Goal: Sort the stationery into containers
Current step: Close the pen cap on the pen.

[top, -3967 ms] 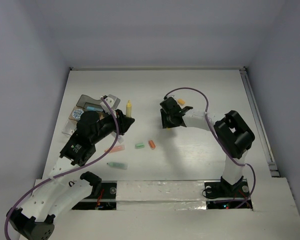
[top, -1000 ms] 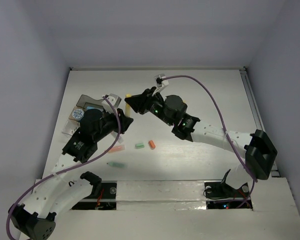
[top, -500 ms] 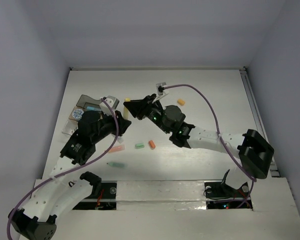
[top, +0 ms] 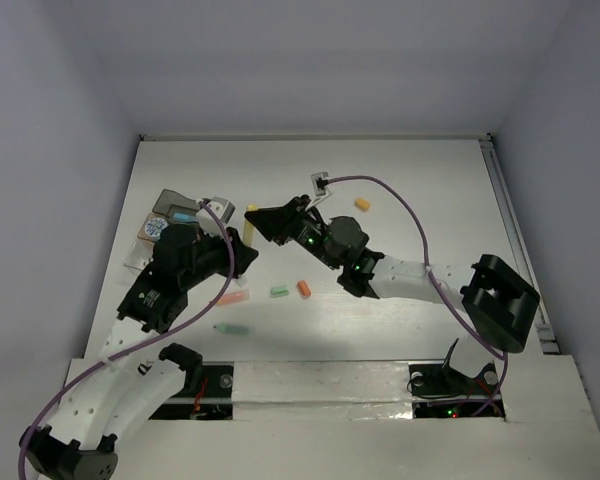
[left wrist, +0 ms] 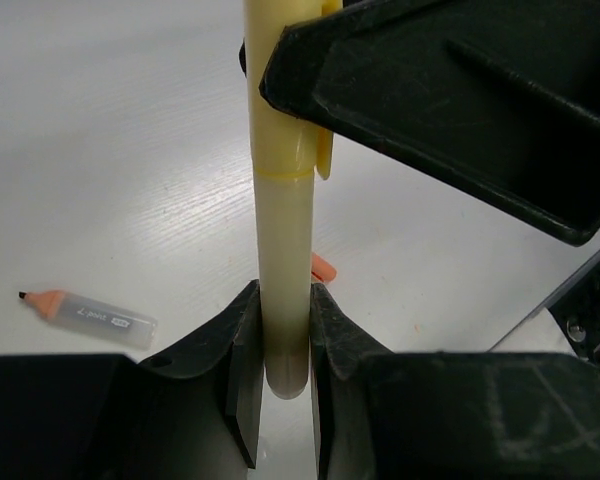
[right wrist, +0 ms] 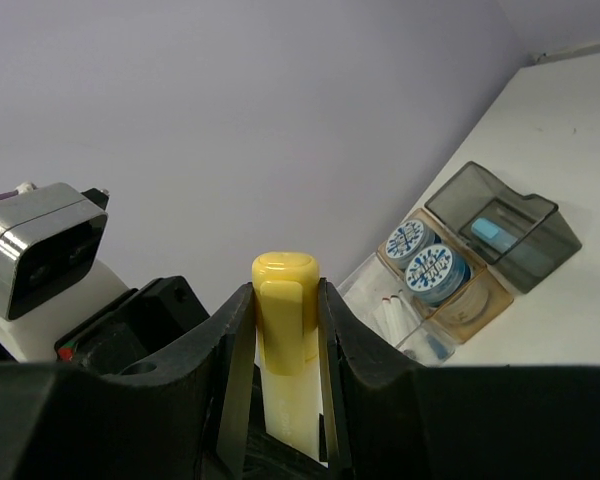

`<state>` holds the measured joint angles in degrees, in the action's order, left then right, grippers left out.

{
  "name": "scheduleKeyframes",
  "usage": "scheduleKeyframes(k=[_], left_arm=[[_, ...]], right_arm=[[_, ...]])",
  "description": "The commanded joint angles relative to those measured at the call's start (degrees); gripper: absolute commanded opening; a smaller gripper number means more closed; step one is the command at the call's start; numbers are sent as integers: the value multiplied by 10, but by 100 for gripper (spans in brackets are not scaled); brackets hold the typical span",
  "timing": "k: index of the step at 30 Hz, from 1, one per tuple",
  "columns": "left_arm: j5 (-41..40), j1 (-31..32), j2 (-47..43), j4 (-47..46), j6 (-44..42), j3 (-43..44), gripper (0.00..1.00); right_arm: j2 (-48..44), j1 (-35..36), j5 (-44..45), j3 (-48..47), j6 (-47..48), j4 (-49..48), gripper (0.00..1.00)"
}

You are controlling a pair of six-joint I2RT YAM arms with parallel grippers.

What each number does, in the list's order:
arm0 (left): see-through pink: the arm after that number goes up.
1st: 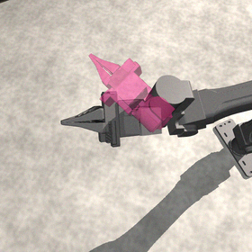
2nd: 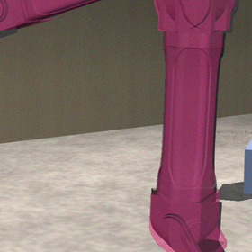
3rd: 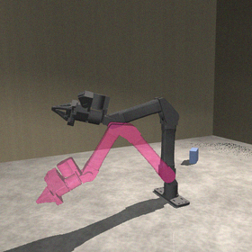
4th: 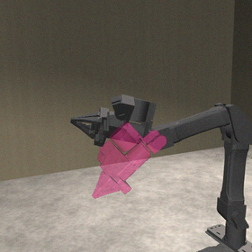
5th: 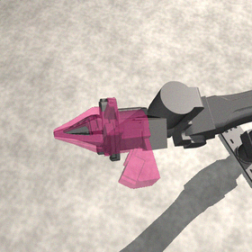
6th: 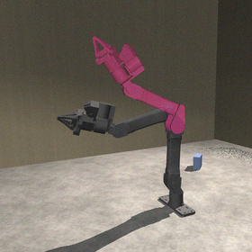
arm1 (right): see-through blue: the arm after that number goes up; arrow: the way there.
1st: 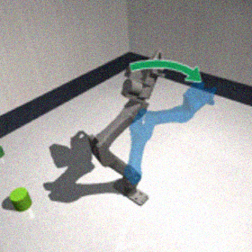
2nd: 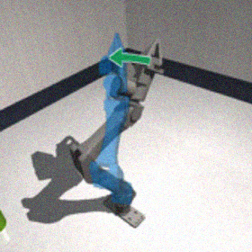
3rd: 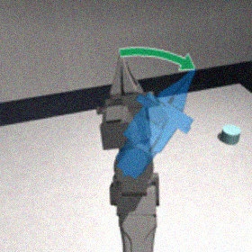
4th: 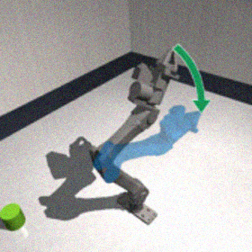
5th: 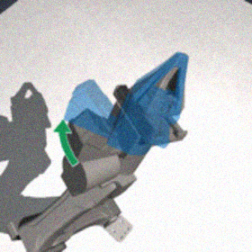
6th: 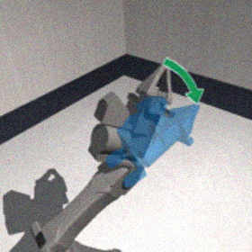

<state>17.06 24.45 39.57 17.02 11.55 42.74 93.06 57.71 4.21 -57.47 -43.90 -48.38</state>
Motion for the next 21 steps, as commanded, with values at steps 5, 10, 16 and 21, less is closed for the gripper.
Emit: scheduleKeyframes(k=[5, 10, 16, 21], left_arm=[[-12, -35, 17, -152, 19, 51, 0], [-7, -35, 36, -153, 22, 75, 0], [-22, -35, 57, -150, 15, 126, 0], [-22, -35, 78, -157, 19, 153, 0]], right_arm=[[2, 68, -91, 73, -33, 58, 0], [15, 95, -76, 93, -39, 53, 0], [5, 122, -46, 121, -44, 50, 0], [15, 134, -46, 125, -52, 47, 0]])
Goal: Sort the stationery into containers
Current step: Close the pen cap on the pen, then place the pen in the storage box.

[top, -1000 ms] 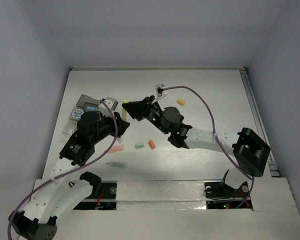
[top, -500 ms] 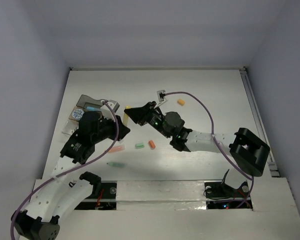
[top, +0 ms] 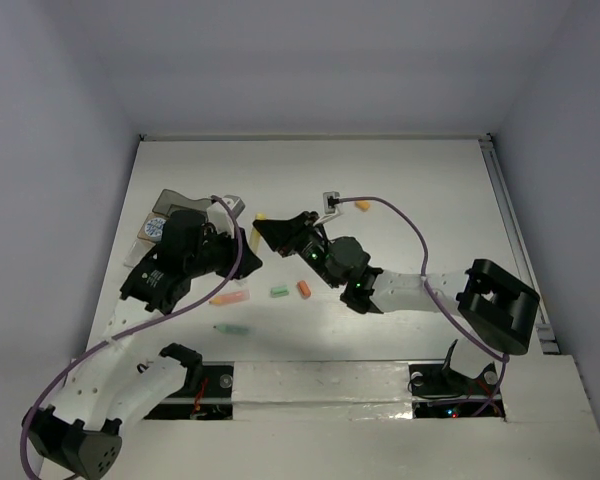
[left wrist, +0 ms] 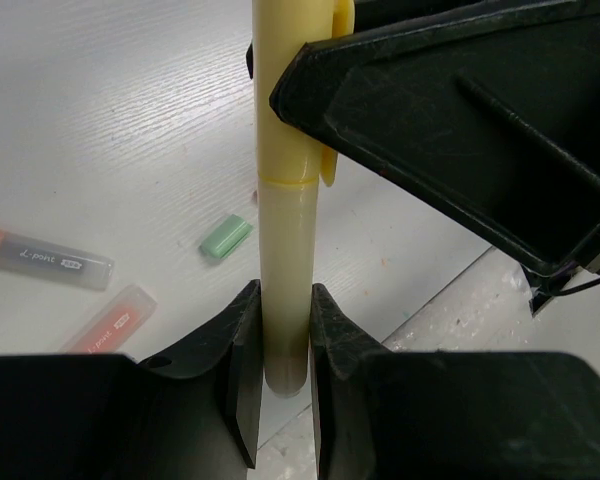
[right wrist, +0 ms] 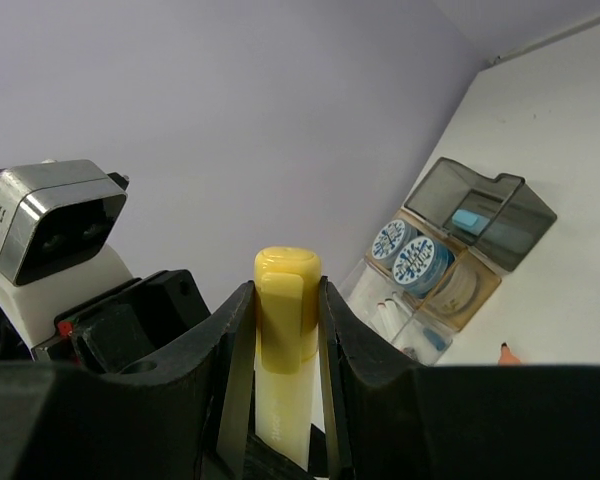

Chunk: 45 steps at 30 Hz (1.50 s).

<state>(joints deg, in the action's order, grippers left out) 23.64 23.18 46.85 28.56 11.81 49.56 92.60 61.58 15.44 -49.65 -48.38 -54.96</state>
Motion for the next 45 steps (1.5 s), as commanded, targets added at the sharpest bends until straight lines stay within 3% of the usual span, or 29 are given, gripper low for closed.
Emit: scheduleKeyframes(k=[1, 15, 18, 19, 20, 21, 24, 26, 27, 29, 33, 36, 40, 45], left_arm=[[-86, -23, 9, -273, 18, 92, 0], [-101, -17, 65, -269, 3, 178, 0], [-96, -17, 64, -273, 9, 165, 0], [-96, -17, 62, -274, 14, 151, 0], [-97, -17, 60, -276, 16, 143, 0], [-100, -17, 55, -277, 21, 135, 0], [-129, -17, 54, -276, 44, 100, 0], [-158, -17, 54, -274, 72, 77, 0], [-167, -17, 54, -276, 81, 70, 0], [-207, -17, 55, -282, 106, 40, 0], [-263, -24, 82, -282, 146, 35, 0], [-308, -59, 118, -300, 190, 41, 0], [-258, -171, 171, -345, 265, 27, 0], [-250, -244, 245, -357, 319, 34, 0]], right_arm=[[26, 100, -158, 47, -9, 108, 0], [43, 131, -157, 43, -13, 129, 0], [21, 137, -108, 56, -9, 134, 0], [-6, 126, -101, 56, -4, 143, 3], [-22, 119, -96, 51, 2, 152, 15], [-38, 109, -94, 46, 13, 166, 44], [-123, 44, -113, 40, 22, 214, 80], [-210, -3, -118, 45, 30, 230, 87], [-244, -14, -109, 43, 54, 248, 95], [-337, -19, -55, 37, 97, 334, 100], [-448, -19, -10, 45, 152, 404, 100], [-488, -24, 51, 52, 180, 506, 100], [-501, -37, 78, 64, 196, 574, 100], [-480, -42, 62, 62, 212, 606, 100]])
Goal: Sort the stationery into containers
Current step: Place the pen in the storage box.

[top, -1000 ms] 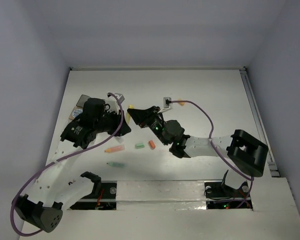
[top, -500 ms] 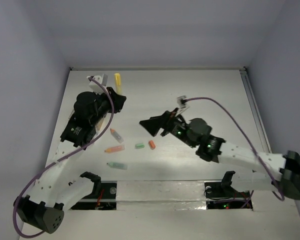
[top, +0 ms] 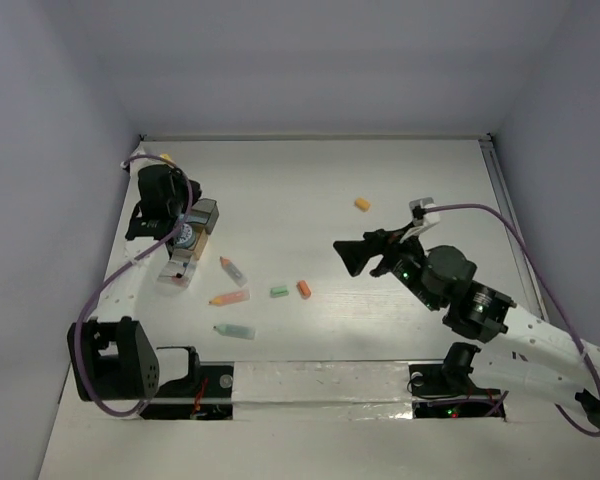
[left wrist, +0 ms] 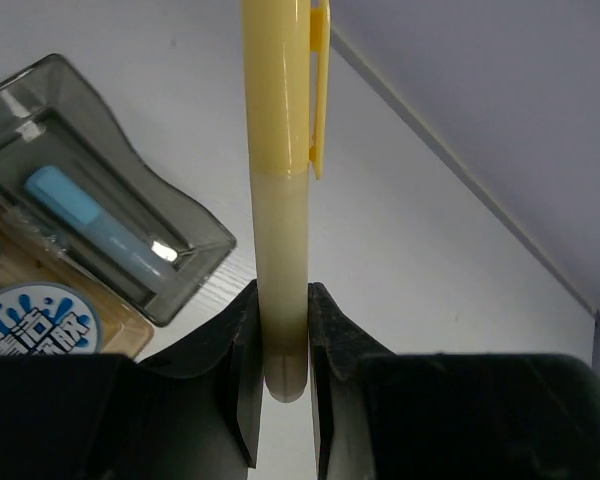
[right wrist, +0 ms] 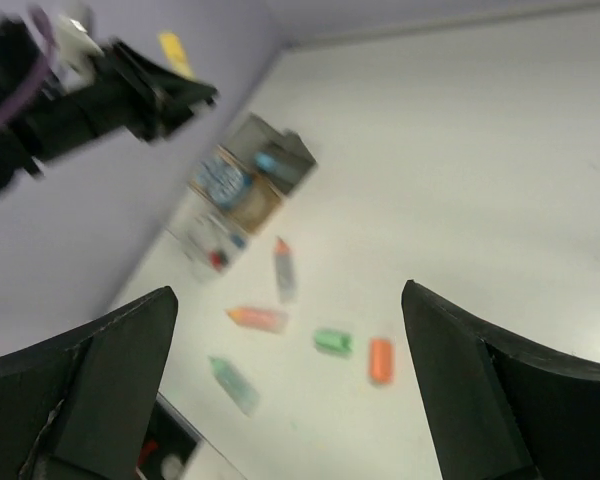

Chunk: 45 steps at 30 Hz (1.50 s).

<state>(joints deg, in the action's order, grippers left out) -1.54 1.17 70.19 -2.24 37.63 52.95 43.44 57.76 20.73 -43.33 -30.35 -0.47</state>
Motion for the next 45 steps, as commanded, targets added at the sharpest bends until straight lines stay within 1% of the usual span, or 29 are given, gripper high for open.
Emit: scheduleKeyframes(k=[1, 2, 7, 11, 13, 16, 20, 21, 25, 28, 31, 32, 34, 35, 38, 39, 42, 43, 44, 45], left_arm=[[3, -32, 16, -56, 68, -2, 0], [7, -46, 21, -63, 77, -12, 0], [-7, -71, 62, -72, 101, -22, 0], [13, -96, 112, -72, 118, -23, 0], [35, -102, 127, -80, 135, -28, 0], [47, -102, 147, -97, 151, -35, 5], [61, -102, 161, -116, 184, -49, 7], [69, -102, 172, -127, 194, -55, 10], [75, -102, 175, -141, 204, -65, 13], [77, -102, 171, -147, 207, -72, 25], [78, -102, 169, -152, 208, -77, 31], [78, -102, 169, -153, 207, -77, 36], [84, -102, 168, -162, 207, -79, 41], [86, -102, 168, -163, 207, -79, 45], [85, -102, 160, -162, 203, -74, 50], [87, -102, 152, -161, 196, -69, 51], [95, -102, 127, -157, 176, -49, 59], [100, -97, 119, -156, 170, -42, 63], [102, -97, 110, -147, 163, -33, 69], [106, -91, 94, -142, 156, -12, 72]], right_arm=[[16, -4, -1, 0, 34, 63, 100], [27, -4, -9, 1, 35, 63, 100], [40, -9, -43, 9, 35, 59, 100], [34, -9, -52, 15, 35, 60, 100], [28, -9, -54, 16, 34, 63, 100], [24, -9, -54, 16, 36, 68, 100], [16, -9, -54, 19, 35, 68, 100], [16, -9, -59, 21, 33, 65, 100], [23, -9, -65, 19, 33, 63, 100], [29, -9, -68, 16, 34, 61, 100], [33, -9, -68, 13, 35, 59, 100], [35, -9, -68, 12, 35, 57, 100], [36, -9, -69, 11, 34, 57, 100], [37, -9, -70, 11, 34, 57, 100], [38, -9, -64, 11, 35, 57, 100], [41, -9, -65, 11, 36, 55, 100], [63, -9, -73, 6, 39, 54, 98], [72, -9, -76, 3, 40, 57, 97], [80, -9, -82, -2, 41, 56, 95], [87, -9, -84, -3, 42, 54, 94]])
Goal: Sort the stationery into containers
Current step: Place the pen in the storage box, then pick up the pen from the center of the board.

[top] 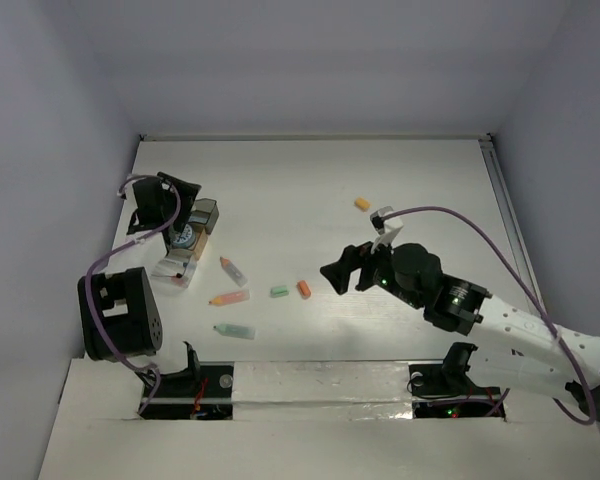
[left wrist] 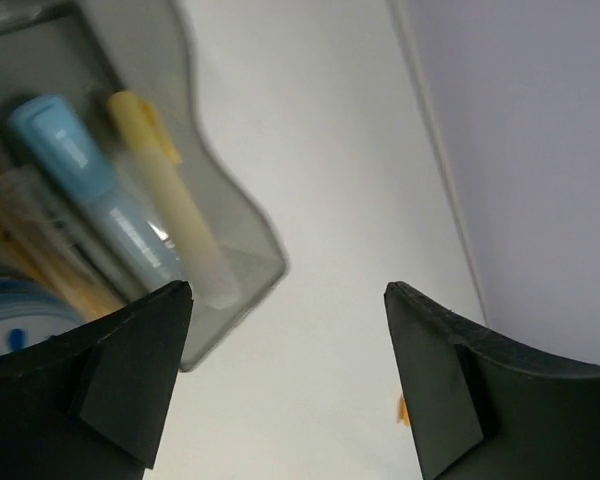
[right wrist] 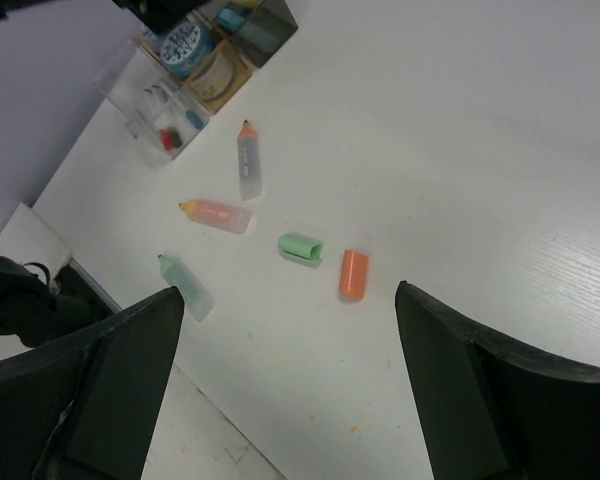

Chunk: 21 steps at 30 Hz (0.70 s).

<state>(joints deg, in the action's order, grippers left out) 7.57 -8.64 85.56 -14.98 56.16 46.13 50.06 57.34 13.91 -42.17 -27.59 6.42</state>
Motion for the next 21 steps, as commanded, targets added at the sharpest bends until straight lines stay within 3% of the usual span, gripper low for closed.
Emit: scheduleKeyframes(k=[1, 6, 10, 16, 21], left_arm=[[17, 14, -69, -8, -45, 65, 75], [30, 32, -136, 24, -80, 120, 88], [50, 43, -201, 25, -96, 110, 98], [118, 50, -328, 36, -159, 60, 99], [232, 55, -416, 85, -261, 34, 99]], right_arm=[[36, -5, -18, -17, 15, -15, 92], [81, -5, -46, -33, 24, -22, 90], [135, -5, -90, -56, 36, -23, 89], [230, -5, -229, -101, 82, -40, 83], [319, 47, -238, -170, 132, -18, 81]])
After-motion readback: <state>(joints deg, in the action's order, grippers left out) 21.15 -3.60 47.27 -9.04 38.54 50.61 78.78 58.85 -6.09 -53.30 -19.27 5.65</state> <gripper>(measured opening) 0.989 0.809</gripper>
